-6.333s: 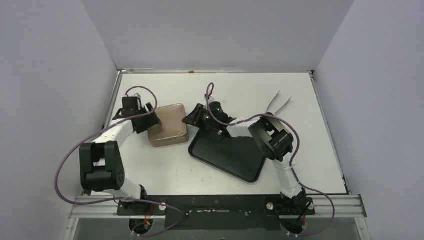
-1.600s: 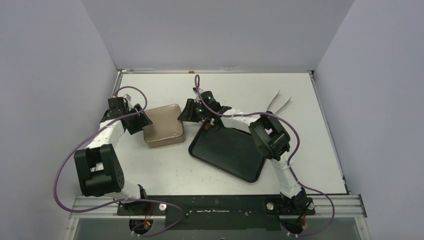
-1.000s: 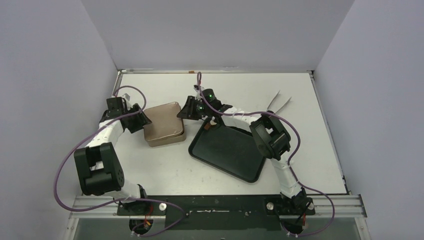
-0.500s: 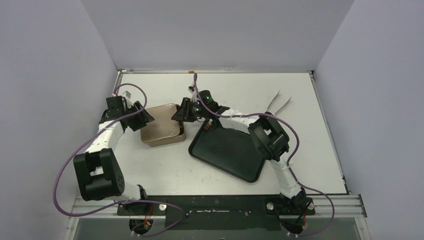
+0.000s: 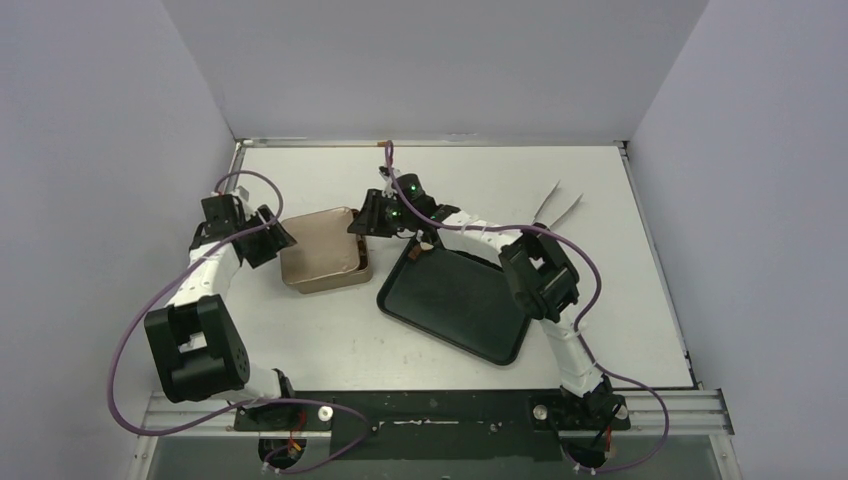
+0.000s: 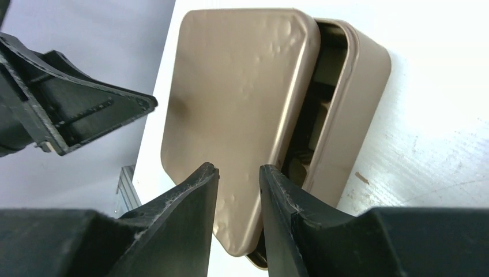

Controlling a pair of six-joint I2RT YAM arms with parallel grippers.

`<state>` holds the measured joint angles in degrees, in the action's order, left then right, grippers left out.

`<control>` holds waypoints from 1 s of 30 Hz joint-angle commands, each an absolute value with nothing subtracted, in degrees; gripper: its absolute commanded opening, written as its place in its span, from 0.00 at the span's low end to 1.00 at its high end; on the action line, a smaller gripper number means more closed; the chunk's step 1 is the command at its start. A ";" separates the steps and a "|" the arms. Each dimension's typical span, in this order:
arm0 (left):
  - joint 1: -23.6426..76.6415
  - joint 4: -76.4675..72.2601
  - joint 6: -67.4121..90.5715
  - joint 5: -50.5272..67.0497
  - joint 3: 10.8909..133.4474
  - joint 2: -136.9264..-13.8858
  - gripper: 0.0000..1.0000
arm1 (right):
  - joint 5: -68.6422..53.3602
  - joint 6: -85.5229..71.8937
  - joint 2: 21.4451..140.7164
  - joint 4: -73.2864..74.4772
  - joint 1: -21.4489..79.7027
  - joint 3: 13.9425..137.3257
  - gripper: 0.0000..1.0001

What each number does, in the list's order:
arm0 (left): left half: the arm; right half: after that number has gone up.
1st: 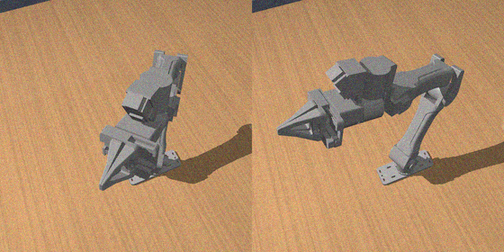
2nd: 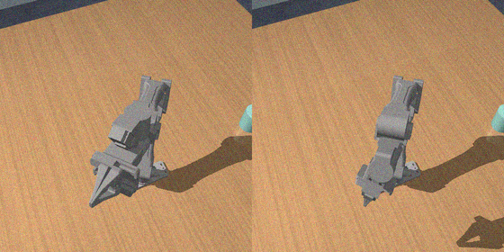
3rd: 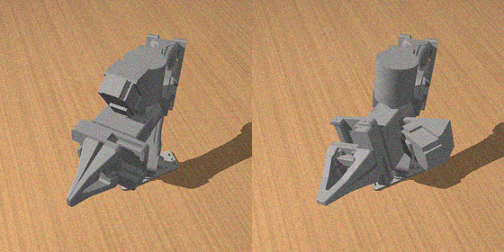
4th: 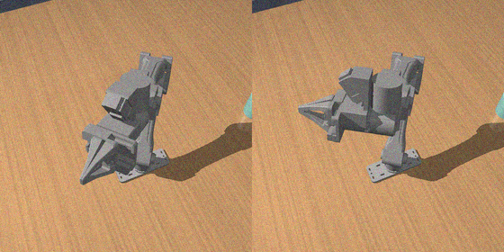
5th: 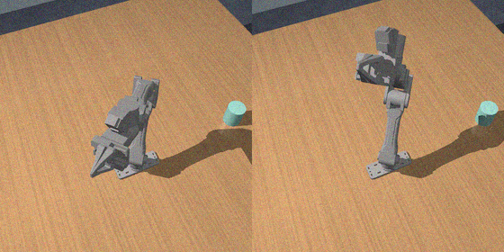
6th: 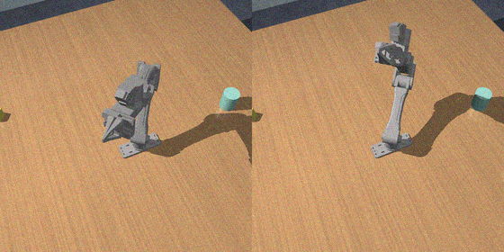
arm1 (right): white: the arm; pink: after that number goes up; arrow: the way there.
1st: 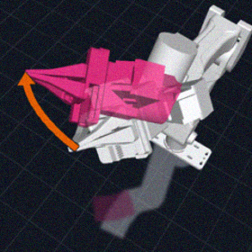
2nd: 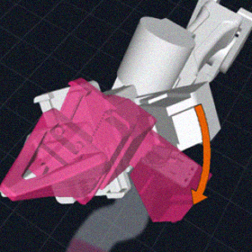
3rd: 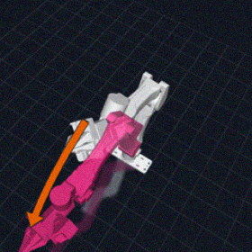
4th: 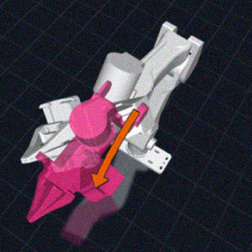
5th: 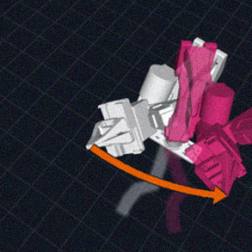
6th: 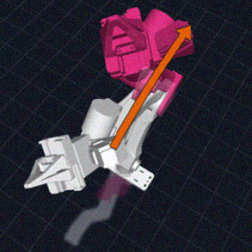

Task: Pack the chocolate
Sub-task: Close the box lid on the packing box.

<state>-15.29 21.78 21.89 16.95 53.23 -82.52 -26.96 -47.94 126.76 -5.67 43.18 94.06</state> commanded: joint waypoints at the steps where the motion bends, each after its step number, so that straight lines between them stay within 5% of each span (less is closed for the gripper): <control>1: -15.55 20.04 20.56 17.16 53.38 -83.41 0.57 | -24.82 -45.94 126.64 -4.77 43.03 98.06 0.34; 30: -16.17 18.38 21.04 20.06 53.70 -86.47 0.40 | -25.78 -45.73 131.49 -3.66 43.77 102.22 0.26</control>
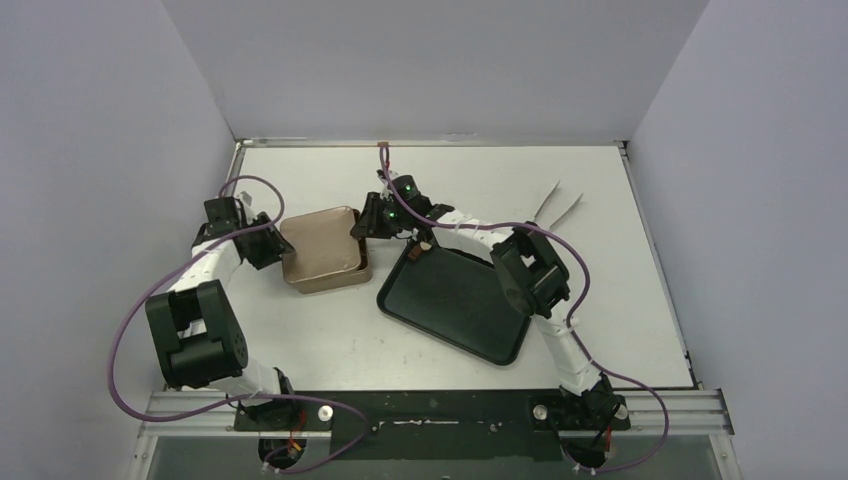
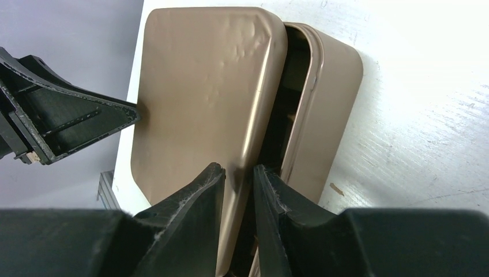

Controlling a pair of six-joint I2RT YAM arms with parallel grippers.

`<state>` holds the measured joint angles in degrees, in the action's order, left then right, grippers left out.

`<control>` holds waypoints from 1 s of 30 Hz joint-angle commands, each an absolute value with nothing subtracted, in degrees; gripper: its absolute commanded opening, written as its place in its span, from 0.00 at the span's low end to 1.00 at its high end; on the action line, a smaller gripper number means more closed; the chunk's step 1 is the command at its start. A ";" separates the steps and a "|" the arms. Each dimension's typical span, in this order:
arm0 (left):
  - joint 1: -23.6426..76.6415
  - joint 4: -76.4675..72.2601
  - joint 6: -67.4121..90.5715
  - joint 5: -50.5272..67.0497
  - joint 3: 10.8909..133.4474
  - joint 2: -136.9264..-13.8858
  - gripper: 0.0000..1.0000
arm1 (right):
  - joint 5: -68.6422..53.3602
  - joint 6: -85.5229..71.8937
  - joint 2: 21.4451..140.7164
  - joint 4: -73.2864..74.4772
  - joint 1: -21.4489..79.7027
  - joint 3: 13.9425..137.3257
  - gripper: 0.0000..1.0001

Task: Pack the chocolate
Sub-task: Close the box lid on the packing box.

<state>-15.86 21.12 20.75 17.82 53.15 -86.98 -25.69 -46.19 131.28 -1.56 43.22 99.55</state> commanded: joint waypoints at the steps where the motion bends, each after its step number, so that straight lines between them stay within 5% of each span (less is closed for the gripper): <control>1: -16.17 18.11 21.27 20.24 53.70 -86.25 0.38 | -26.05 -45.83 131.61 -4.00 43.77 102.16 0.24; 30: -15.13 16.67 24.87 24.37 54.13 -82.34 0.32 | -26.44 -46.64 123.81 -9.22 43.84 96.03 0.22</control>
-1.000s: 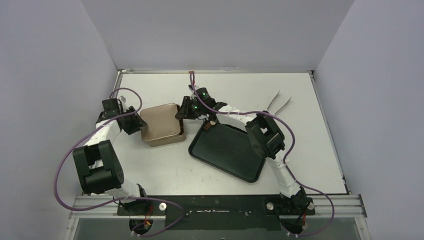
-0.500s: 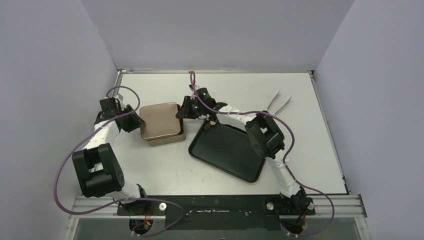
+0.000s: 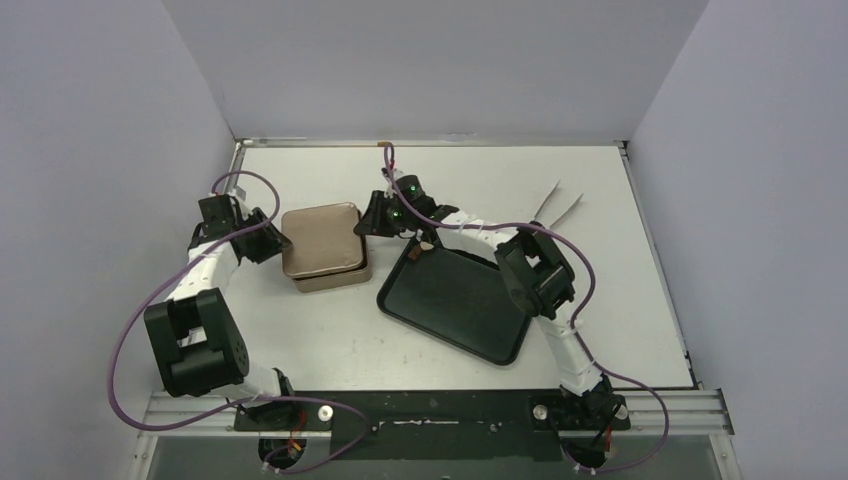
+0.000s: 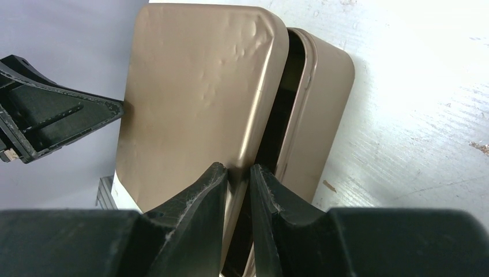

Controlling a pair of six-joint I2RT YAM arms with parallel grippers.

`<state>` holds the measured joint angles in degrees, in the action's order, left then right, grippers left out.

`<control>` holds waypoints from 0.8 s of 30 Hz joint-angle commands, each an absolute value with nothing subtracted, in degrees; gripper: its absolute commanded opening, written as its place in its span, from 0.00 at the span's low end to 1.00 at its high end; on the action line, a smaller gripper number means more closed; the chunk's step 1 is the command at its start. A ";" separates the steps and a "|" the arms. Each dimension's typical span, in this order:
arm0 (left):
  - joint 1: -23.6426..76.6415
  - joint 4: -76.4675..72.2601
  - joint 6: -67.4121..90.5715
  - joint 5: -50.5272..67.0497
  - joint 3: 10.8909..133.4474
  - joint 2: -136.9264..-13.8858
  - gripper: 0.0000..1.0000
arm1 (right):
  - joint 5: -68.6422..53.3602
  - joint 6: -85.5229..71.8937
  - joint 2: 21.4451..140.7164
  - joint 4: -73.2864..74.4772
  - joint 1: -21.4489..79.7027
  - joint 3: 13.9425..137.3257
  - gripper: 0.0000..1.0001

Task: Pack the chocolate
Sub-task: Close the box lid on the packing box.

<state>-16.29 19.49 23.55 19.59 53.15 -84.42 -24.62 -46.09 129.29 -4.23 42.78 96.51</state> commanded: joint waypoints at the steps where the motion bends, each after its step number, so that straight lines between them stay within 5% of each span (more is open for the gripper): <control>1: -15.12 16.54 24.87 24.23 53.97 -82.42 0.32 | -26.38 -46.61 123.78 -9.23 43.78 95.90 0.22; 24: -13.10 16.48 23.94 20.91 53.23 -84.72 0.32 | -25.44 -46.41 123.64 -8.45 42.79 95.33 0.22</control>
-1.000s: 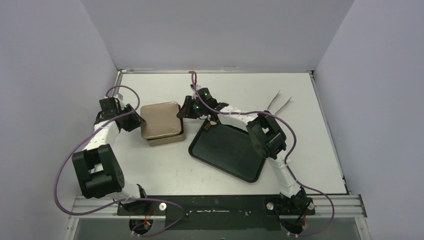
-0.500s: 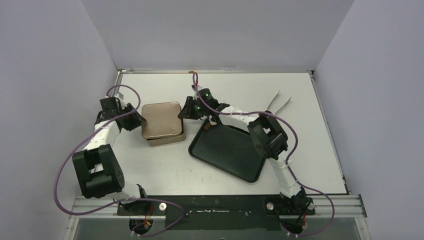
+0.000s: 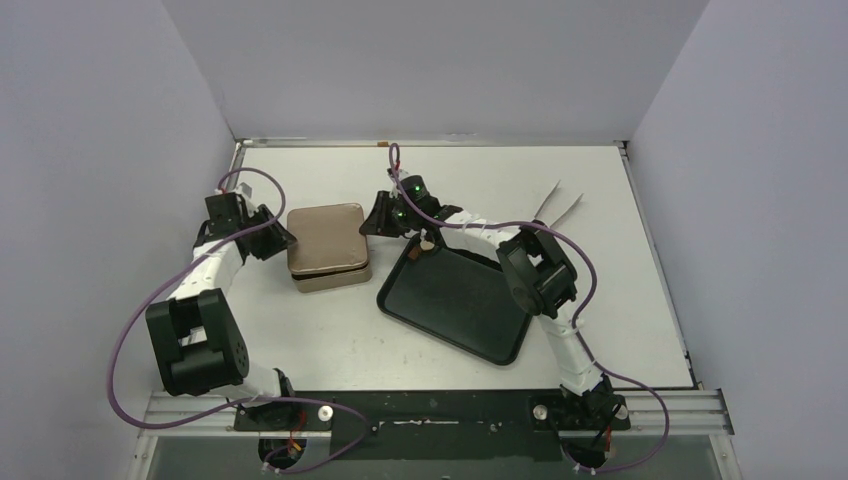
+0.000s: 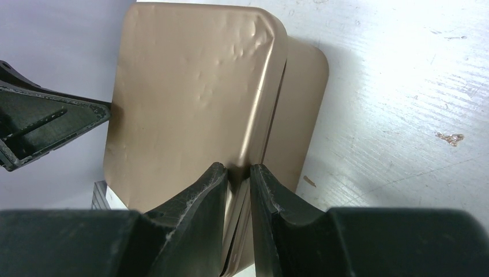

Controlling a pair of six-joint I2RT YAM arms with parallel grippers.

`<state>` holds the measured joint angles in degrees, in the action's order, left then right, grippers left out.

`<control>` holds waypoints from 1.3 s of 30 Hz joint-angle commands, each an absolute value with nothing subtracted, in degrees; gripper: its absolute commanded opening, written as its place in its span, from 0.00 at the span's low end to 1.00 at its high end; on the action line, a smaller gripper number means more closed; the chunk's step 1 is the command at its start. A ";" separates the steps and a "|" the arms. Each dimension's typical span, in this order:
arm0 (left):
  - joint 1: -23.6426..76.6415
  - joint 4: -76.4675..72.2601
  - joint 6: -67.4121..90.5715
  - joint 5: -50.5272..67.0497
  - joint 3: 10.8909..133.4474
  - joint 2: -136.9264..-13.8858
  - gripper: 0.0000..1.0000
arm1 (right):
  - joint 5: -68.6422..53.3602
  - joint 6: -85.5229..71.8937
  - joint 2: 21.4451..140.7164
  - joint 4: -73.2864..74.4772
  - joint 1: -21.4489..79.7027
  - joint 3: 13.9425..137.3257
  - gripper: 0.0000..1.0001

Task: Pack the chocolate
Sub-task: Close the box lid on the packing box.

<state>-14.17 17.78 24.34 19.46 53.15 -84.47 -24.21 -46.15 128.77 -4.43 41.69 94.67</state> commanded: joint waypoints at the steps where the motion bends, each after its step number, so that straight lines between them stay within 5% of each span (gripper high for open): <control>1: -13.08 16.59 23.71 20.50 53.25 -84.69 0.32 | -25.36 -46.32 123.75 -8.32 42.72 95.38 0.22; 39: -13.01 19.18 21.36 17.75 51.57 -84.11 0.33 | -22.95 -45.89 123.32 -7.39 43.05 93.37 0.27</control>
